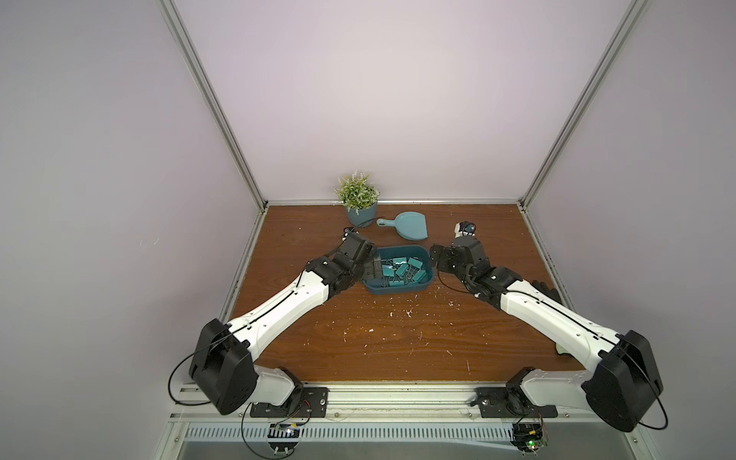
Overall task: Take out the binder clips from the storage box
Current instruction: Pick up the binder clip from the storage box.
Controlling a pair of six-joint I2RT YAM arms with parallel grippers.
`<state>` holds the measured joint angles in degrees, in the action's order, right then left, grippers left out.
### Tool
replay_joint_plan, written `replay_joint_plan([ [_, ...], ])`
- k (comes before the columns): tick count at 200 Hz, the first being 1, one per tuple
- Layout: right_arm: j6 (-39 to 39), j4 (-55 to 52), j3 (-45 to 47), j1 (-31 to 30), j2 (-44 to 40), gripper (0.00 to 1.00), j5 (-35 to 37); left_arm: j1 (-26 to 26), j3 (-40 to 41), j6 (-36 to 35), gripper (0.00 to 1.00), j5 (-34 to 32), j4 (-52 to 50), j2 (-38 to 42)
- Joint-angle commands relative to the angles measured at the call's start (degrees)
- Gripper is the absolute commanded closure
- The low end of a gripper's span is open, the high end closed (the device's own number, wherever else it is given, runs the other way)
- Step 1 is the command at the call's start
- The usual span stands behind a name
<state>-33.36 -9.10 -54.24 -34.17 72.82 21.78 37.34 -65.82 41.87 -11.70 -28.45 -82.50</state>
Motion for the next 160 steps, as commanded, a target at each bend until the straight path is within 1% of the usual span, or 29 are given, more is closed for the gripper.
replay_joint_plan([
  [1,1.3,2.8,2.0,1.4,-3.5,0.01,-1.0,2.3,-3.8,1.6,0.00,-2.7,-0.7,-3.5],
  [39,1.7,2.4,4.2,3.1,-5.4,0.01,-1.7,3.4,-7.2,0.9,0.00,-1.4,-0.8,-8.8],
  [74,1.6,1.0,3.4,3.3,-4.9,0.01,-2.1,3.4,-9.0,-0.1,0.00,-1.6,-0.7,-11.4],
  [104,1.2,1.3,4.2,3.4,-6.2,0.01,-2.0,3.4,-9.8,-0.1,0.00,-1.6,-0.5,-13.7],
  [128,1.3,1.3,4.7,3.4,-6.5,0.01,-2.1,3.4,-10.1,0.2,0.05,-0.9,0.3,-15.8],
  [143,1.0,0.8,4.6,3.4,-6.2,0.01,-1.8,3.4,-10.2,0.5,0.15,-0.5,0.6,-17.1],
  [160,0.9,0.7,4.5,3.4,-6.2,0.01,-1.8,3.4,-10.0,1.2,0.19,-0.2,1.0,-18.3],
])
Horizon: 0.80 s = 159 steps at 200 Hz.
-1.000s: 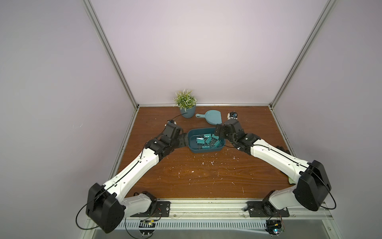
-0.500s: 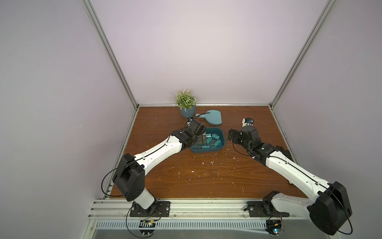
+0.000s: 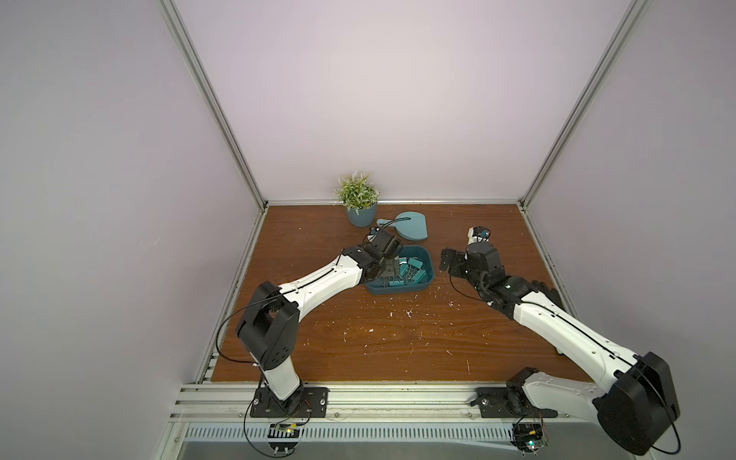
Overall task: Take out the binder clips from the storage box
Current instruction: Pick up the binder clip from the storage box.
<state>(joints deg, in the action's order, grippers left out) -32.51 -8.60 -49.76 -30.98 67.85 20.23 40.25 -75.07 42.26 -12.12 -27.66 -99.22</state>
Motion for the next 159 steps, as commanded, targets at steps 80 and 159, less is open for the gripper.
replay_joint_plan([
  [80,1.0,-0.3,-0.6,0.2,-0.7,0.01,0.1,0.5,-3.7,-0.4,0.22,1.7,3.2,-9.0],
  [159,1.0,-0.9,-0.4,0.2,-0.9,0.01,0.2,0.5,-8.5,-2.5,0.26,-0.1,2.4,-15.9],
])
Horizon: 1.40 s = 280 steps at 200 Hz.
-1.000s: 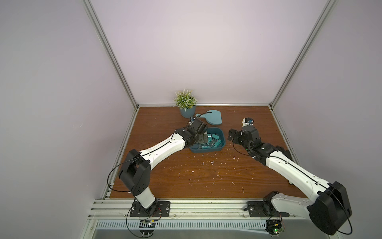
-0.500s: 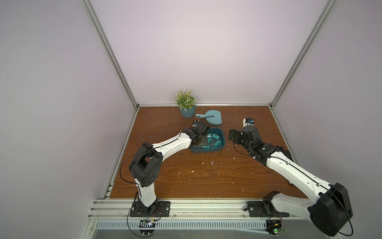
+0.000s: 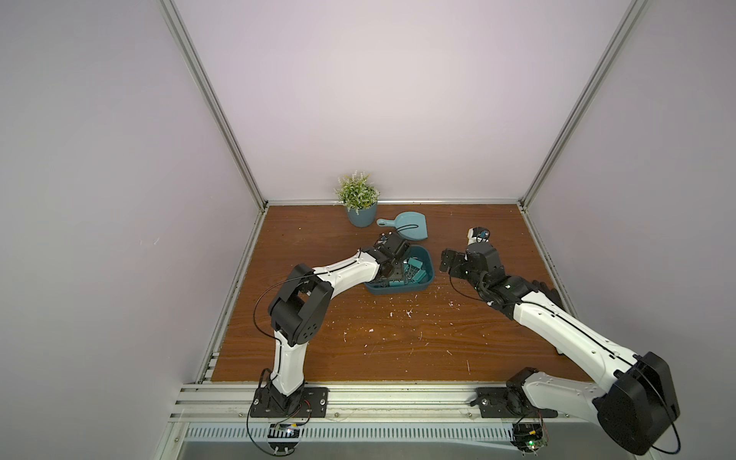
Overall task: Take out the binder clips from the storage box
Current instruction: Pick up the binder clip from the storage box.
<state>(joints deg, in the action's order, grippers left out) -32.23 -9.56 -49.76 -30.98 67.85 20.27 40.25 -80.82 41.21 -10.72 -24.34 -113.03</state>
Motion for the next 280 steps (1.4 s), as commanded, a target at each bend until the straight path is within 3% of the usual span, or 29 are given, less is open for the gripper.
replay_joint_plan([
  [1,0.8,0.0,-0.3,0.2,-1.0,0.01,0.1,0.5,-2.9,-1.5,0.26,-1.6,-1.0,-2.2],
  [60,0.7,-0.5,0.2,0.1,-2.2,0.01,0.7,-0.5,-5.7,-2.2,0.31,-2.7,-2.3,-5.7],
  [107,0.6,-0.3,0.4,0.2,-2.2,0.01,0.5,-0.8,-5.6,-2.9,0.28,-3.3,-2.4,-6.2],
  [170,0.4,-0.5,-0.1,0.2,-2.0,0.01,0.2,-0.9,-4.7,-3.3,0.44,-4.5,-2.3,-5.7],
  [255,0.8,0.7,0.1,0.2,-2.4,0.01,-2.9,-0.9,-4.5,-2.9,0.48,-5.6,-4.1,5.3],
  [280,1.5,1.9,-0.4,0.1,-1.7,0.01,-6.3,-0.9,0.2,-1.7,0.47,-5.7,-4.5,10.8],
])
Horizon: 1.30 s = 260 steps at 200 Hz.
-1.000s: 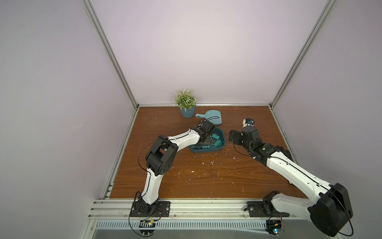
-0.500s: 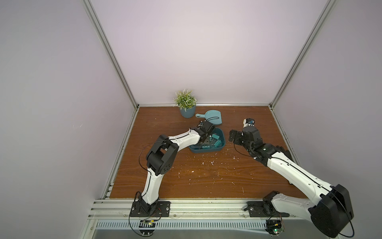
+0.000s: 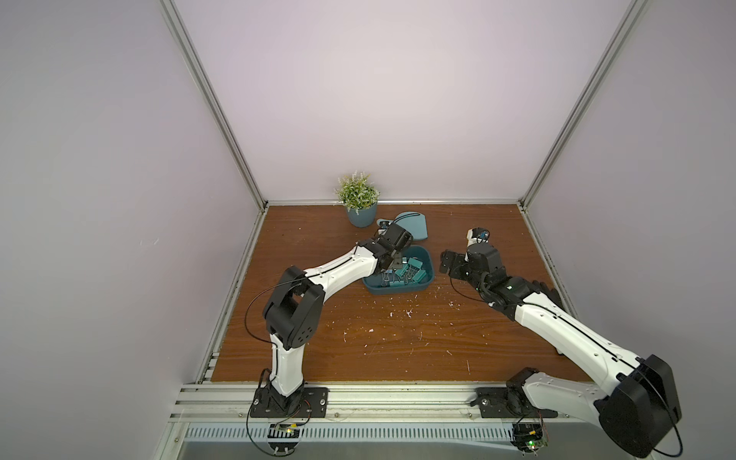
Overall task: Take out the binder clips from the storage box
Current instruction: Pick up the binder clip from the storage box, then place the binder clip at the center of the board.
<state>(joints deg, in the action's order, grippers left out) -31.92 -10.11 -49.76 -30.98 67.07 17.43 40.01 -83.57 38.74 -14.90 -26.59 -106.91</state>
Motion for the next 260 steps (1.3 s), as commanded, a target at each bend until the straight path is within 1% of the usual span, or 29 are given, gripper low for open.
replay_joint_plan([
  [1,1.2,2.6,-0.4,0.0,-0.9,0.01,-3.5,-0.6,3.2,0.8,0.47,-1.5,-2.3,5.0],
  [35,1.6,3.7,-1.7,-1.7,1.4,0.01,-6.2,-1.2,8.8,2.6,0.47,-4.0,-4.4,13.7],
  [59,1.9,4.3,-3.1,-4.6,3.7,0.01,-6.2,-3.6,15.8,3.7,0.47,-4.6,-4.6,20.9],
  [73,1.9,4.5,-3.9,-6.6,5.2,0.01,-6.0,-5.4,20.5,3.9,0.46,-6.3,-4.7,25.1],
  [97,1.1,5.4,-5.2,-9.9,8.0,0.01,-6.1,-10.1,28.0,1.6,0.45,-6.6,-4.6,30.9],
  [126,0.2,5.6,-7.5,-13.2,11.9,0.01,-6.0,-17.8,36.3,-2.1,0.44,-4.5,-2.1,37.1],
  [143,-0.3,5.8,-8.5,-14.3,13.6,0.01,-5.9,-21.3,39.6,-4.0,0.43,-3.5,-0.2,39.7],
  [164,-0.3,6.4,-9.9,-14.7,15.5,0.01,-6.7,-23.9,42.9,-6.2,0.43,-3.8,2.5,40.1],
  [176,0.3,5.9,-11.3,-14.9,16.6,0.01,-6.8,-25.3,43.7,-6.3,0.43,-3.0,3.2,38.4],
  [191,0.8,5.6,-12.8,-15.1,17.7,0.01,-6.8,-26.6,42.5,-6.4,0.44,-1.9,3.1,34.8],
  [221,0.8,5.2,-14.1,-15.2,18.8,0.01,-6.4,-27.1,40.2,-6.7,0.42,0.1,1.9,29.7],
  [239,0.4,4.5,-14.6,-15.3,19.3,0.01,-6.1,-27.1,40.3,-6.7,0.42,0.0,2.0,29.3],
  [252,0.3,3.6,-15.2,-15.3,19.8,0.01,-5.8,-27.1,40.4,-6.8,0.37,-0.2,1.9,29.2],
  [260,0.3,2.7,-15.8,-15.3,20.3,0.01,-5.5,-27.1,40.6,-7.0,0.36,-0.1,1.9,29.2],
])
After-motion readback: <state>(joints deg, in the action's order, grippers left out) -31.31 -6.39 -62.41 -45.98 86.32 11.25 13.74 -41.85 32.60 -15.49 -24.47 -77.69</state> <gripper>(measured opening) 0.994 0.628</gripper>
